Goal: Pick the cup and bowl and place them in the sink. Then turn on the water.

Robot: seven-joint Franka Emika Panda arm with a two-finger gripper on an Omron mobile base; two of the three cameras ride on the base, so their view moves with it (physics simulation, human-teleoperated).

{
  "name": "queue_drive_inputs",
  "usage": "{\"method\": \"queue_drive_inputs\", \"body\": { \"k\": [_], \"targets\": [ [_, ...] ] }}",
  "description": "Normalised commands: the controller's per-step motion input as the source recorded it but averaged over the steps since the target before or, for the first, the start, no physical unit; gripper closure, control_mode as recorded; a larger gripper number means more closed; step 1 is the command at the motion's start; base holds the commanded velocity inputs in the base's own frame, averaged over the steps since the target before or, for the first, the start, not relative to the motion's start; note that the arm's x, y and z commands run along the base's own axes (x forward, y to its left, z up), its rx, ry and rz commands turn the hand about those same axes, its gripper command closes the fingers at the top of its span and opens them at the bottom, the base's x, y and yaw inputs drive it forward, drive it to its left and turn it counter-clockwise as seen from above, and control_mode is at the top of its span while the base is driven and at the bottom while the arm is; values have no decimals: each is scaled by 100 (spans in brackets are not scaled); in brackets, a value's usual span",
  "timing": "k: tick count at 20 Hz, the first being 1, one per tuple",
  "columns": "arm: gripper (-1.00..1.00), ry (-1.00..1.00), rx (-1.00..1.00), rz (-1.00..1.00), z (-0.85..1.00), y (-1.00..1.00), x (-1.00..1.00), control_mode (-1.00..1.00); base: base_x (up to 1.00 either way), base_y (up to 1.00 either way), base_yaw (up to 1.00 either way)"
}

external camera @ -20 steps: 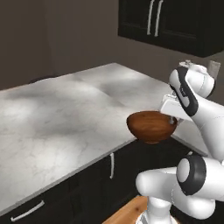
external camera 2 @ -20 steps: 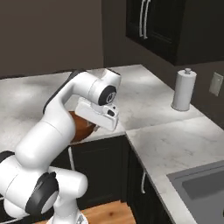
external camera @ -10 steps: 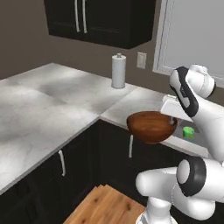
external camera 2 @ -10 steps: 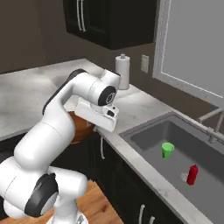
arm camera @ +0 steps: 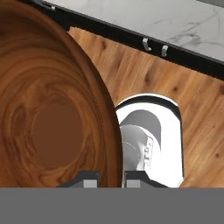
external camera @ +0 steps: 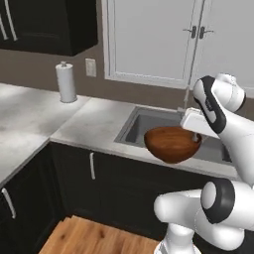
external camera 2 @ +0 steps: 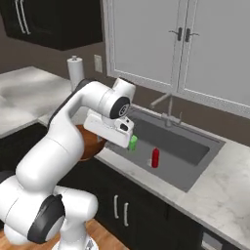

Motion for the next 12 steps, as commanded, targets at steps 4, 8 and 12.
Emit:
{"method": "queue_drive_inputs", "body": {
  "k": [4, 8, 12],
  "targets": [
    [100, 0, 0, 0, 0, 0, 0, 100, -16, -13, -48],
    [100, 0, 0, 0, 0, 0, 0, 100, -1, 0, -51],
    [100, 0, 0, 0, 0, 0, 0, 100, 0, 0, -51]
  ]
}}
